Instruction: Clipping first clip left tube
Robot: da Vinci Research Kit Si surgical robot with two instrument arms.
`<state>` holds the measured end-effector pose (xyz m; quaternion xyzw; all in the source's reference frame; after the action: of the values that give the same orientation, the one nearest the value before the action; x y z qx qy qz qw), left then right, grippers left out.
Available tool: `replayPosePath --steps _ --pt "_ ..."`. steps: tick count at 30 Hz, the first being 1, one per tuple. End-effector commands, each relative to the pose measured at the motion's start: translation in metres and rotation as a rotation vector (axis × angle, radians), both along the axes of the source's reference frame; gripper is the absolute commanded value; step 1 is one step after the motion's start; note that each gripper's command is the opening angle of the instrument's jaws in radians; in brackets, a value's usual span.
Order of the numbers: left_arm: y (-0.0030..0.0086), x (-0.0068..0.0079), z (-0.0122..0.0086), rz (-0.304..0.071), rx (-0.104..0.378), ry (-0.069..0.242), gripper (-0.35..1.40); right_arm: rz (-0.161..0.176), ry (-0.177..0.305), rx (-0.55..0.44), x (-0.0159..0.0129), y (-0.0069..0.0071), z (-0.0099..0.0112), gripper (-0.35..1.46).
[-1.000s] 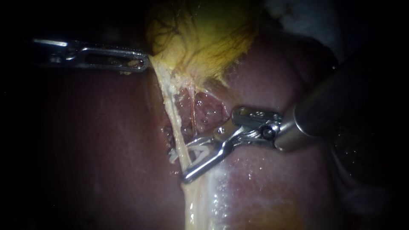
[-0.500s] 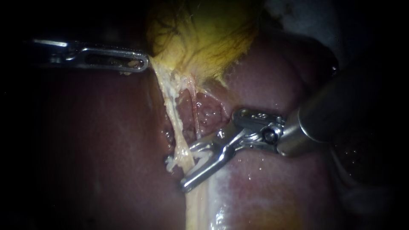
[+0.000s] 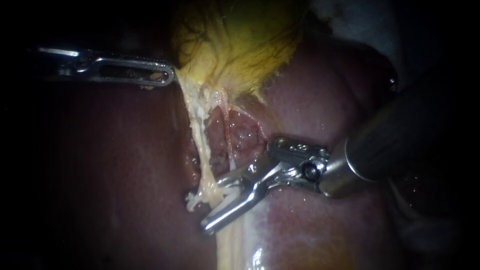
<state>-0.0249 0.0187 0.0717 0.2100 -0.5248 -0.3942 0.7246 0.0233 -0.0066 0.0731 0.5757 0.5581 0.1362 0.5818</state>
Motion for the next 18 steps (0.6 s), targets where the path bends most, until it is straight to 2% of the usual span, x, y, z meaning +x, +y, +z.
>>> replayPosePath --steps 1,11,14,16,18 --pt "0.0000 0.0000 0.0000 0.000 0.000 0.000 -0.35 0.000 0.000 0.000 0.0000 0.0000 0.0001 0.42" --pt "0.0000 0.0000 0.0000 0.000 0.000 0.000 -0.35 -0.001 -0.003 0.004 -0.0001 0.0002 0.0005 0.01" --pt "0.0000 0.0000 0.0000 0.000 0.000 0.000 -0.35 0.003 0.006 -0.010 -0.0001 0.0004 0.0007 -0.14" --pt "0.0000 0.0000 0.0000 0.000 0.000 0.000 -0.35 0.011 0.009 -0.020 -0.0002 0.0005 0.0008 -0.32" --pt "0.0000 0.0000 0.0000 0.000 0.000 0.000 -0.35 0.024 0.000 -0.022 -0.0002 0.0007 0.0009 -0.35"
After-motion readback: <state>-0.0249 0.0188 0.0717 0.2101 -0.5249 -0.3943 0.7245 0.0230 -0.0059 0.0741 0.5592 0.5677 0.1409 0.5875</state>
